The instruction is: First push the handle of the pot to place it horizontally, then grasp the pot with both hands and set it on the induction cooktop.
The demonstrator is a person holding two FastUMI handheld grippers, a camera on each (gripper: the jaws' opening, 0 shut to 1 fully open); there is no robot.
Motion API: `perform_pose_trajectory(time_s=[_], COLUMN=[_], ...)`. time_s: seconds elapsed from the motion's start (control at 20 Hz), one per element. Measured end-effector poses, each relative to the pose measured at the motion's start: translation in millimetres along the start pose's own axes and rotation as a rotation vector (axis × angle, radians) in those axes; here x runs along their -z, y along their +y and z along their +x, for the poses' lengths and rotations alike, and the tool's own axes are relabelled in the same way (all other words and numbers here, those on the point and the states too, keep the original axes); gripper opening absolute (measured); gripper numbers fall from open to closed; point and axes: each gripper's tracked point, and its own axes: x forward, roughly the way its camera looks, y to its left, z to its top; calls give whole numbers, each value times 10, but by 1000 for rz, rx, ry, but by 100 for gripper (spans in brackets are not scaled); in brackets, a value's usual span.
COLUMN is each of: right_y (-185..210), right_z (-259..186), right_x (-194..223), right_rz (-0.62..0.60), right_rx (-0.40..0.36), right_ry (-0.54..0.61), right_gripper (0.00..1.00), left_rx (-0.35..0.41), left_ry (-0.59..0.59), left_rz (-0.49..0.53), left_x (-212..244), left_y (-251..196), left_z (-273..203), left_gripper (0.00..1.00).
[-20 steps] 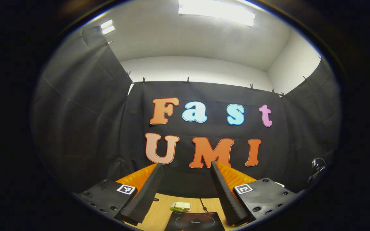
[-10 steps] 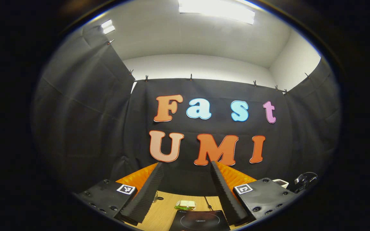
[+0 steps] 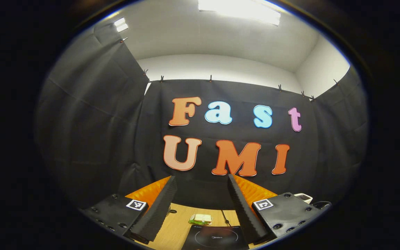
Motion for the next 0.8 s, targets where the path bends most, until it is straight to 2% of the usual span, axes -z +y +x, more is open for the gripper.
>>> perform_pose_trajectory(time_s=[0.65,0.8], right_y=[-300,-324], right_z=[508,546], right_x=[179,199], right_rz=[129,192], right_rx=[13,-24], right_ry=[141,154], right_gripper=[0,0], left_rx=[-8,-5], left_ry=[48,66], left_rz=[5,8], left_x=[260,337], left_y=[13,-6], left_z=[240,306], left_gripper=[96,96])
